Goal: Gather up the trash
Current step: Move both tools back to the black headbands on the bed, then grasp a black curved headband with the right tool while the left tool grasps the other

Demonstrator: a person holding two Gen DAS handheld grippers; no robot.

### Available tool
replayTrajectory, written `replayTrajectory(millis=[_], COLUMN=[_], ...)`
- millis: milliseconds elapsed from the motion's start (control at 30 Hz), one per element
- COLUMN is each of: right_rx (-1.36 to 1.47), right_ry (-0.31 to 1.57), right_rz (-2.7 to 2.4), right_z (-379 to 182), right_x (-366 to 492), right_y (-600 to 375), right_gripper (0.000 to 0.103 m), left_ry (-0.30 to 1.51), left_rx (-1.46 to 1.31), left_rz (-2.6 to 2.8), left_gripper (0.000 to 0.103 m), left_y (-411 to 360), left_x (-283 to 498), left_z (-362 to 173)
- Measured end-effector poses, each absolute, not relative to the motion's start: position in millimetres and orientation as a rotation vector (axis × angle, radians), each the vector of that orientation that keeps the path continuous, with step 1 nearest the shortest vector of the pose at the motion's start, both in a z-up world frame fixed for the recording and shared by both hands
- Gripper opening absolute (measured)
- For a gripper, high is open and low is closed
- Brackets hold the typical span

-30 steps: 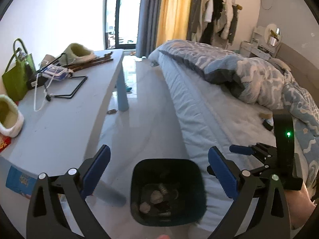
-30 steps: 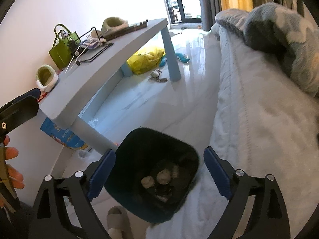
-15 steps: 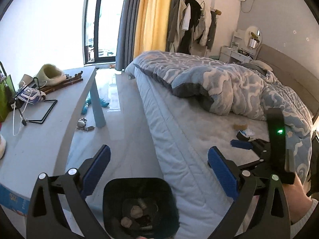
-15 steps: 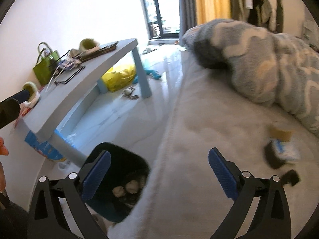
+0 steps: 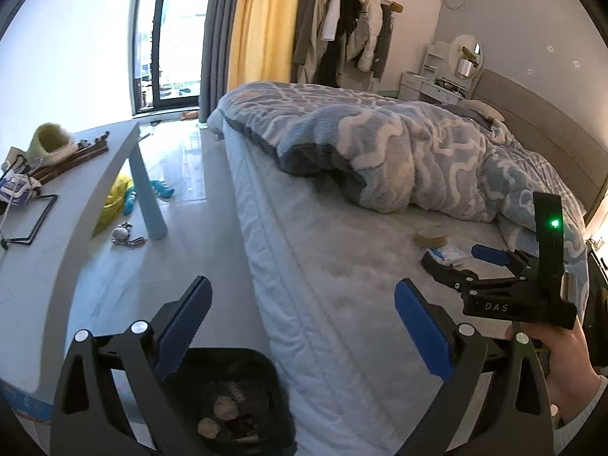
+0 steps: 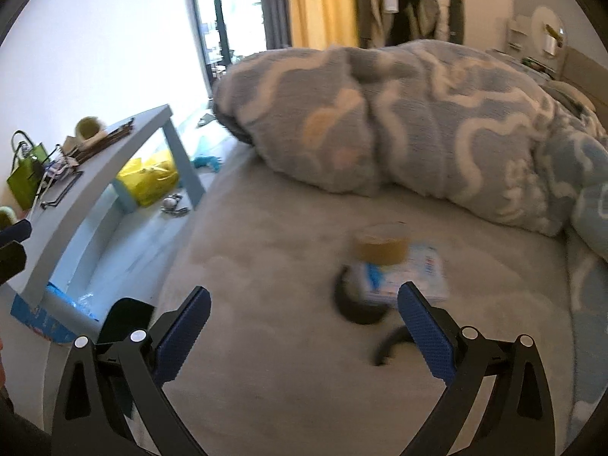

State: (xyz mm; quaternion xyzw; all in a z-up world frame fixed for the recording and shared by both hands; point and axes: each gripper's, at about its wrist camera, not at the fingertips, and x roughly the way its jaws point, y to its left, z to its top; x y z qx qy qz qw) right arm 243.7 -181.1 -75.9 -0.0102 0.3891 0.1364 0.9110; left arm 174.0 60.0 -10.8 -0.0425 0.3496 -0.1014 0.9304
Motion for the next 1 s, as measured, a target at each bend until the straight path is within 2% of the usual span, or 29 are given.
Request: replayTrajectory(millis=[167,233,300,633,733,900,1000], right_rx=[-0.036,-0.035,-0.030,0.019,0.025,0.032,0.030], right_ry=[0.817,0.823,0.830,0.903,0.921,0.929,0.926], right_rz=[0.228,0.213,0.198,0.228,0.232,0.254,0.268], right_z=[-84.2,-87.7,-91.4,-116.3,-121.4,-124.5,-122.7], right_x=[244.3,245.1,246.3,253.5,255.6,257.1,259.2], right_y=[-205.0,-212.9,-221.7,-240.5,-244.6,-248.1,-248.6], right_gripper=[0.100,0.100,0.100,0.098,0.074,0.064,0.053], left_ry=[0.725,0.734,0.752,0.796,0.800,0.807,0.812], left_rx=[-0.101,-0.102,-0.105,-0.091,-0.079,-0.051,-0.036], left_rz=[-0.220,-0.227,-0.238,-0.318,-0.344,-0.378,-0.396], left_gripper=[0.094,0.088,0.088,0.070,0.068,0.067,0.067], left_y=[44.6,38.2,30.6,-5.3,-15.7,-30.2,-39.4], left_x=[184.8,189.1,195.1,209.7,213.0,216.7,219.6], left_z=[-13.6,-16.6,-21.5,-37.9,-40.3,-44.8,-47.6])
